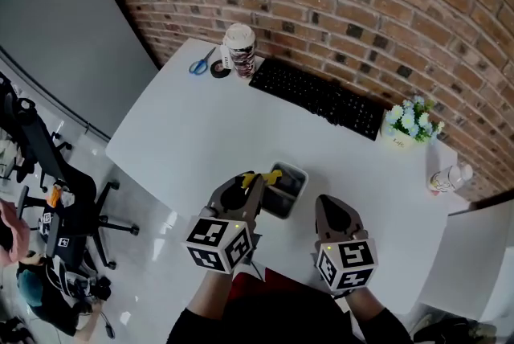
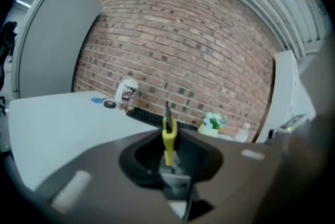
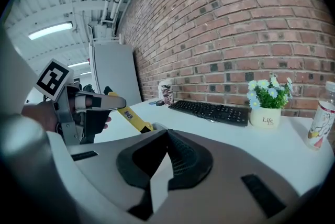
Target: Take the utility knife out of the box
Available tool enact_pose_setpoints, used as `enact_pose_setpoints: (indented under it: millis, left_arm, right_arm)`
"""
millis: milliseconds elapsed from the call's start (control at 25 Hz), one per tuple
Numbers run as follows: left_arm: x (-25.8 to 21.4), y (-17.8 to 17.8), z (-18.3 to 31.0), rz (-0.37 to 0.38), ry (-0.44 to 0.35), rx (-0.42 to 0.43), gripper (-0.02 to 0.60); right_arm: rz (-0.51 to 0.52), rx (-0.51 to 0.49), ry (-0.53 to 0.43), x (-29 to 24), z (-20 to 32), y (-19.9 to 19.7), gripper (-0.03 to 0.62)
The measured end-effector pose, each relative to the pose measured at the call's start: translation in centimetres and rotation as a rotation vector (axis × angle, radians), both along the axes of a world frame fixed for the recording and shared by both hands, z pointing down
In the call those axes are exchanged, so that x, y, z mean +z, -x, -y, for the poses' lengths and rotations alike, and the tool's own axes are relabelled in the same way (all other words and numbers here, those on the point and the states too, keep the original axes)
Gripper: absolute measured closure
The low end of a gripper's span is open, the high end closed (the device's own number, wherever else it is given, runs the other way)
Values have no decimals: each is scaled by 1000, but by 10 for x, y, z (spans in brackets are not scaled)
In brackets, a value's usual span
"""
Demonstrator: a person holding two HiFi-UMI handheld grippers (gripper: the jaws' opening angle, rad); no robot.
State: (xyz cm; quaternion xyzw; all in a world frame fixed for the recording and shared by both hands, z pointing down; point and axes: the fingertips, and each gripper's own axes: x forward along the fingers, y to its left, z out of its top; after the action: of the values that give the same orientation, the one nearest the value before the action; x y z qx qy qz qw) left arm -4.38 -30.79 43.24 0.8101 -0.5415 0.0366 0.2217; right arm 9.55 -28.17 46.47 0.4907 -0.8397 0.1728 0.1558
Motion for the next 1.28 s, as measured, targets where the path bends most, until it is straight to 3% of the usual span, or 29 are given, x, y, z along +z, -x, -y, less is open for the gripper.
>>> enact_pose_setpoints:
  millis: [680, 1280]
  left_arm:
    - [-17, 88, -37, 23, -37, -207, 520]
    - [-7, 182, -54, 17, -24, -251, 520]
  right_arm:
    - [19, -168, -51, -21, -4, 74, 586]
    - [7, -217, -48, -24, -18, 171, 586]
